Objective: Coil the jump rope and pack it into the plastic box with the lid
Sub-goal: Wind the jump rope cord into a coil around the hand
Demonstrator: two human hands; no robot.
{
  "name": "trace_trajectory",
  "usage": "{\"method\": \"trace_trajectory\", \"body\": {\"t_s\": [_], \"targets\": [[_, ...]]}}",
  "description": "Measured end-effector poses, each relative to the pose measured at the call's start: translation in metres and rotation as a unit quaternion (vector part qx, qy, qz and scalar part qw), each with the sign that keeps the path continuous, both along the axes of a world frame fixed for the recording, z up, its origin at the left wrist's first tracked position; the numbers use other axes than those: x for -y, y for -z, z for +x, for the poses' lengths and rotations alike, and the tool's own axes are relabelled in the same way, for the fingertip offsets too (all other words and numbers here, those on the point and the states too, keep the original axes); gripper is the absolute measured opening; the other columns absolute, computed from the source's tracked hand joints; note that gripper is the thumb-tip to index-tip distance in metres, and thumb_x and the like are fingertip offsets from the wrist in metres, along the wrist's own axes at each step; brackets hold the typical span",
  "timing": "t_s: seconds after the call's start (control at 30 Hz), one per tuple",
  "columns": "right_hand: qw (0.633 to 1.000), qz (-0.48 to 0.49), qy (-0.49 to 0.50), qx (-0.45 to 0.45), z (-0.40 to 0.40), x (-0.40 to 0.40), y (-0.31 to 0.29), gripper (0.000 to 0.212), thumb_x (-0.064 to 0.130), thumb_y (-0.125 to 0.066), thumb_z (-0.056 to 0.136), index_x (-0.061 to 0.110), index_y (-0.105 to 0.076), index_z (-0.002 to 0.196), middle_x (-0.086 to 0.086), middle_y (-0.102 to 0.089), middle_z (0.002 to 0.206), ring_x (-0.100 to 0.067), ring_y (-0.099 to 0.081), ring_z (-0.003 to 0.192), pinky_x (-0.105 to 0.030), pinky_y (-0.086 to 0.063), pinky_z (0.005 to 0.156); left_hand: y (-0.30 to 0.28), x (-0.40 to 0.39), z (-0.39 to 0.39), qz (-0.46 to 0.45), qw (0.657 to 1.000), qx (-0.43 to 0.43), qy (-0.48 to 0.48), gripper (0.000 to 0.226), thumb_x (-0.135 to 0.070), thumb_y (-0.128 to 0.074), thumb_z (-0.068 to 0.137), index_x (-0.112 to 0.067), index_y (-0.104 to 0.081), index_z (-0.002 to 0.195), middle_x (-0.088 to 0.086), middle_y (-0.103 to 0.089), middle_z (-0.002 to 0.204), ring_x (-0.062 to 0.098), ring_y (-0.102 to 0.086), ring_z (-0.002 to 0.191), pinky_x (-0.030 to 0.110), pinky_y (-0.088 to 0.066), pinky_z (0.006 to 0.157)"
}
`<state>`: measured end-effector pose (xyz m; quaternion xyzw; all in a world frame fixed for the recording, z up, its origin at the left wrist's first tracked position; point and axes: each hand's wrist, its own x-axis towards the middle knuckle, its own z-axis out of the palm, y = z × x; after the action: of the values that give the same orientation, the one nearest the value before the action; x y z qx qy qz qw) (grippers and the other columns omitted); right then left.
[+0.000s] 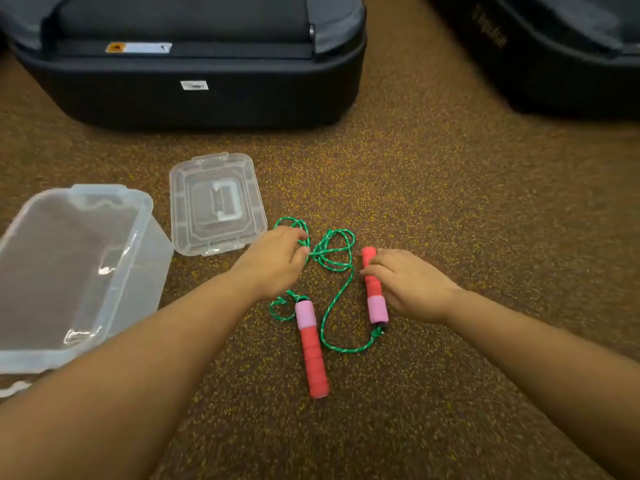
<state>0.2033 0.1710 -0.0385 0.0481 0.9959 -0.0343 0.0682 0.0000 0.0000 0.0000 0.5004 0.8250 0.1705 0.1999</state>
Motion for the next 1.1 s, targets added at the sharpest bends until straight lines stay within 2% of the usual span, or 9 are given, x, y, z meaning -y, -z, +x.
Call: {"method": "trace_trajectory", "body": {"t_s": [0.07, 0.17, 0.27, 0.33, 0.53, 0.67, 0.8, 0.93, 1.1], "targets": [[0.997, 0.049, -0.017, 0.050, 0.003, -0.001, 0.006, 0.049, 0.018, -0.058, 0.083, 0.019, -0.050, 0.132, -0.011, -0.053, 0.135, -0.035, -0.042, 0.134, -0.046, -0.032, 0.110, 0.006, 0.002, 0.004, 0.004, 1.000, -0.009, -0.002, 0.039, -0.029, -0.039, 0.097, -0.014, -0.047, 0.132, 0.011, -0.051, 0.135, 0.026, -0.042, 0.129, 0.035, -0.032, 0.108], [0.977, 0.121, -0.046, 0.167, 0.008, 0.004, 0.010, 0.061, 0.013, -0.046, 0.092, 0.022, -0.025, 0.149, -0.012, -0.024, 0.156, -0.031, -0.015, 0.147, -0.044, -0.014, 0.118, 0.008, 0.008, 0.013, -0.008, 1.000, -0.003, -0.003, 0.039, -0.029, -0.039, 0.098, -0.015, -0.046, 0.133, 0.009, -0.049, 0.138, 0.024, -0.039, 0.131, 0.033, -0.029, 0.107], [0.956, 0.160, -0.078, 0.233, 0.004, 0.012, 0.015, 0.063, 0.013, -0.041, 0.097, 0.023, -0.013, 0.152, -0.012, -0.009, 0.161, -0.034, -0.007, 0.148, -0.047, -0.009, 0.119, 0.008, 0.016, 0.019, -0.005, 1.000, -0.011, 0.007, 0.039, -0.029, -0.039, 0.098, -0.015, -0.046, 0.134, 0.008, -0.048, 0.138, 0.023, -0.039, 0.130, 0.032, -0.028, 0.107], [0.948, 0.179, -0.094, 0.247, 0.000, 0.014, 0.022, 0.057, 0.016, -0.038, 0.099, 0.020, -0.015, 0.151, -0.013, -0.010, 0.161, -0.036, -0.008, 0.148, -0.048, -0.010, 0.118, 0.009, 0.021, 0.020, -0.005, 1.000, -0.008, 0.010, 0.038, -0.029, -0.040, 0.098, -0.015, -0.046, 0.133, 0.007, -0.050, 0.137, 0.023, -0.040, 0.129, 0.033, -0.029, 0.107], [0.947, 0.199, -0.114, 0.225, -0.006, 0.017, 0.029, 0.039, 0.016, -0.044, 0.097, 0.010, -0.039, 0.135, -0.017, -0.040, 0.146, -0.039, -0.024, 0.143, -0.049, -0.019, 0.117, 0.012, 0.032, 0.017, -0.019, 1.000, -0.003, 0.014, 0.039, -0.031, -0.038, 0.098, -0.017, -0.045, 0.133, 0.005, -0.050, 0.135, 0.021, -0.040, 0.128, 0.033, -0.030, 0.107], [0.983, 0.055, -0.002, 0.175, 0.000, 0.021, 0.022, 0.036, 0.020, -0.052, 0.093, 0.015, -0.045, 0.128, -0.008, -0.051, 0.135, -0.030, -0.039, 0.134, -0.040, -0.030, 0.112, 0.012, 0.034, 0.011, -0.016, 1.000, 0.004, 0.009, 0.039, -0.033, -0.036, 0.098, -0.018, -0.045, 0.133, 0.005, -0.049, 0.137, 0.021, -0.040, 0.129, 0.035, -0.031, 0.109], [0.978, -0.116, 0.152, 0.083, -0.001, 0.027, 0.005, 0.032, 0.035, -0.058, 0.090, 0.020, -0.050, 0.117, -0.002, -0.060, 0.109, -0.021, -0.057, 0.099, -0.032, -0.044, 0.080, 0.006, 0.029, 0.007, 0.011, 0.999, 0.039, -0.011, 0.037, -0.030, -0.035, 0.099, -0.013, -0.051, 0.128, 0.007, -0.054, 0.129, 0.022, -0.045, 0.123, 0.035, -0.034, 0.105], [0.896, -0.314, 0.314, 0.020, -0.010, 0.032, -0.013, 0.026, 0.031, -0.056, 0.093, 0.016, -0.050, 0.114, -0.001, -0.059, 0.086, -0.014, -0.056, 0.067, -0.026, -0.040, 0.059, 0.004, 0.024, 0.005, 0.010, 0.987, 0.147, -0.059, 0.040, -0.034, -0.033, 0.100, -0.009, -0.063, 0.110, 0.010, -0.063, 0.119, 0.027, -0.055, 0.113, 0.039, -0.042, 0.098], [0.741, -0.536, 0.401, -0.054, -0.018, 0.040, -0.037, 0.017, 0.024, -0.050, 0.097, 0.010, -0.052, 0.106, -0.006, -0.054, 0.075, -0.010, -0.057, 0.052, -0.025, -0.046, 0.047, 0.003, 0.023, 0.006, -0.002, 0.947, 0.302, -0.105, 0.044, -0.040, -0.028, 0.100, -0.020, -0.066, 0.101, 0.006, -0.067, 0.109, 0.022, -0.060, 0.105, 0.042, -0.042, 0.102]]}}
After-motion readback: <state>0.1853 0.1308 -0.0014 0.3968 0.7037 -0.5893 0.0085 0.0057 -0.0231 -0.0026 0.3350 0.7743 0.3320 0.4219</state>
